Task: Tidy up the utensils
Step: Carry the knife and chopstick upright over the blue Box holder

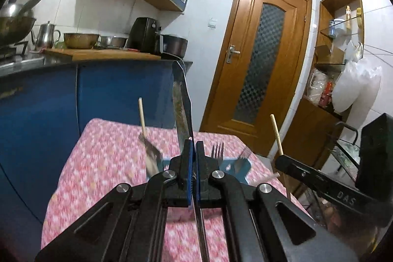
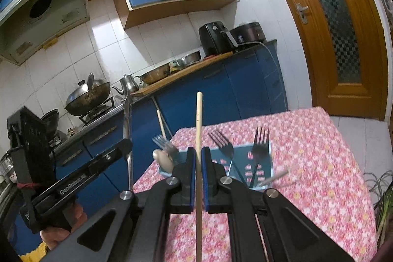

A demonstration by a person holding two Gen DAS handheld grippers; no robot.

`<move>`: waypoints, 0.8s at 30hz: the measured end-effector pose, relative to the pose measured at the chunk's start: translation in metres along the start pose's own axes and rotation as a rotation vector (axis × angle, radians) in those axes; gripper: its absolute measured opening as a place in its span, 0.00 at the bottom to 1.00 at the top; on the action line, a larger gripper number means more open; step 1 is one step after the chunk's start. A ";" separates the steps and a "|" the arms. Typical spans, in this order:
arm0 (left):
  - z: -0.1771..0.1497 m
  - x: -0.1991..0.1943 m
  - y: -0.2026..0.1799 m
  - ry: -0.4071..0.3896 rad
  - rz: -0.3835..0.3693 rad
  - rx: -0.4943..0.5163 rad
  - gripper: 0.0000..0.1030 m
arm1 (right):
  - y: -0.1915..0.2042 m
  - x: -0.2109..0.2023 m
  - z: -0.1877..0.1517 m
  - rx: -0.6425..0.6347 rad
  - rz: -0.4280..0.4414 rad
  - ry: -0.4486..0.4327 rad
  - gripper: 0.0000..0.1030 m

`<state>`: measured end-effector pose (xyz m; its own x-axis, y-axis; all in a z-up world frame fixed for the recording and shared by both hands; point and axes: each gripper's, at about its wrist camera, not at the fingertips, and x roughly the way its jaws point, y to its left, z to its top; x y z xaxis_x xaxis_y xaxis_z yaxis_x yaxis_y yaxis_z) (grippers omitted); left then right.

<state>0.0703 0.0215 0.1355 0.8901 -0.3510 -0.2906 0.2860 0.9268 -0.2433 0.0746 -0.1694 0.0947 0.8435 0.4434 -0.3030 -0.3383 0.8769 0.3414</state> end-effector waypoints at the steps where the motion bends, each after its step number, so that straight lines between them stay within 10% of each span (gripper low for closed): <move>1: 0.003 0.004 0.000 -0.009 0.004 0.003 0.00 | -0.001 0.003 0.003 -0.006 -0.003 -0.008 0.06; 24: -0.002 0.104 0.015 -0.142 0.126 0.091 0.00 | -0.032 0.071 0.033 -0.085 -0.147 -0.268 0.06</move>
<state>0.1667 -0.0012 0.0998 0.9601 -0.2151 -0.1790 0.1944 0.9727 -0.1264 0.1594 -0.1716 0.0918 0.9622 0.2556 -0.0945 -0.2283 0.9455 0.2322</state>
